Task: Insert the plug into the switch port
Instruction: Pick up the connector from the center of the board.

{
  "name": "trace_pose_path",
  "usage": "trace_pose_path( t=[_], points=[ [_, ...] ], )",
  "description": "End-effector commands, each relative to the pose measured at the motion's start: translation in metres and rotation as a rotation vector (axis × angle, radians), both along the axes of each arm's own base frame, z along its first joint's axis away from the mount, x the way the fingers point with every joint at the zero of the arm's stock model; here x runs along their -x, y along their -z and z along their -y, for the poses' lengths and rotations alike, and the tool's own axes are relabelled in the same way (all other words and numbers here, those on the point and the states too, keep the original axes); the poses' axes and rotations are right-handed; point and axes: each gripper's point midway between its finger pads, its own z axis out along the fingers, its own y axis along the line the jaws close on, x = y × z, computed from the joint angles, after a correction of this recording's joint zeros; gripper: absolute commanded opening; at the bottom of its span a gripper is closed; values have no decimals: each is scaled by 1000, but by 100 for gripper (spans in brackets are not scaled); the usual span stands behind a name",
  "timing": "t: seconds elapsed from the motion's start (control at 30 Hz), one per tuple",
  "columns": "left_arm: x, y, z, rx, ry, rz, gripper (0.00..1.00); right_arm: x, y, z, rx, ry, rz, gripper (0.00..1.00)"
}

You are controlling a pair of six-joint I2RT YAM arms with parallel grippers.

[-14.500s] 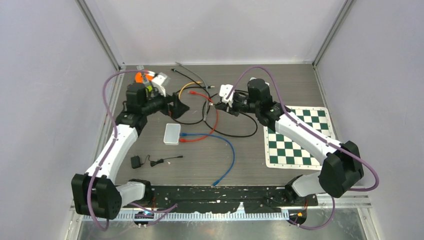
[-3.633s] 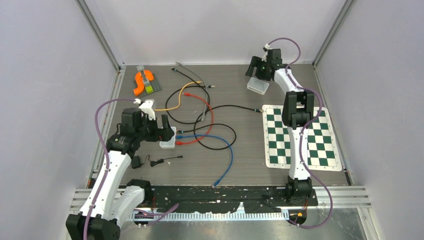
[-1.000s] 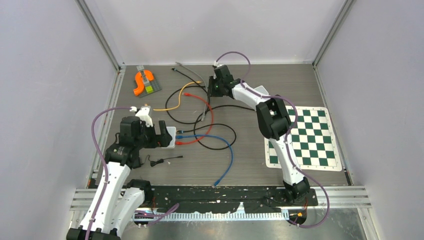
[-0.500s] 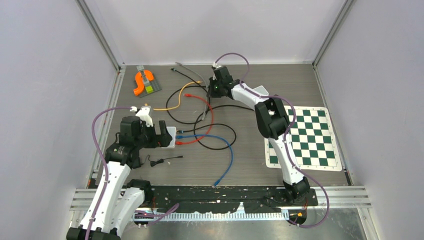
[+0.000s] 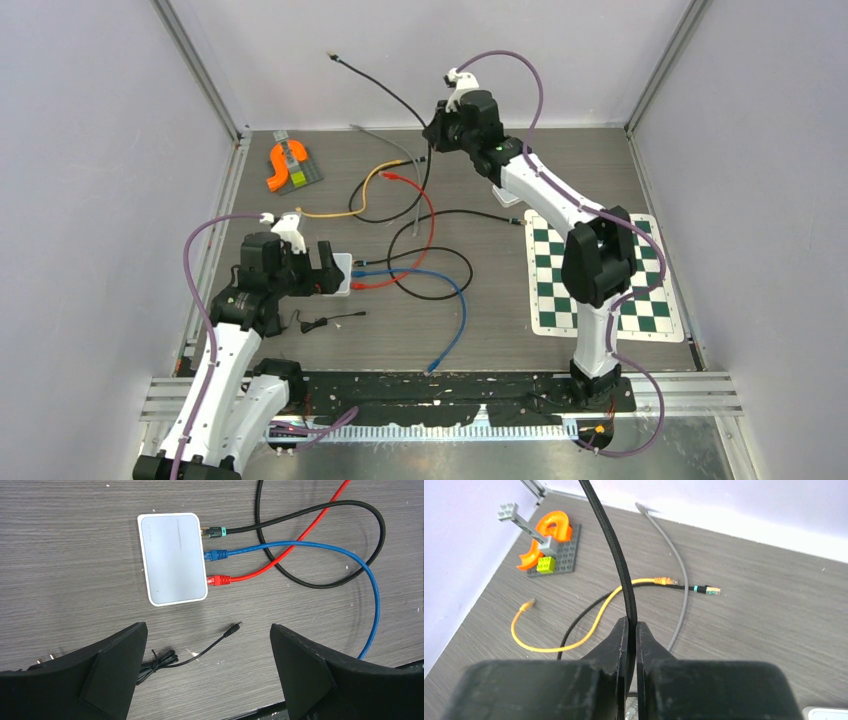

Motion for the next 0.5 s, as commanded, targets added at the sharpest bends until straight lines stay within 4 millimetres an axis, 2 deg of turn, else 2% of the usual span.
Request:
trace_pose_path(
  t=[0.0, 0.2, 0.3, 0.47],
  points=[
    [-7, -15, -1, -11, -1, 64, 97, 4, -60, 10, -4, 7, 186, 5],
    [-6, -16, -2, -12, -1, 69, 97, 29, -124, 8, -42, -74, 379, 5],
    [-7, -16, -3, -15, -6, 68, 97, 46, -166, 6, -74, -101, 488, 5],
    [-11, -21, -6, -11, -44, 74, 96, 69, -223, 2, -152, -130, 566, 5]
  ],
)
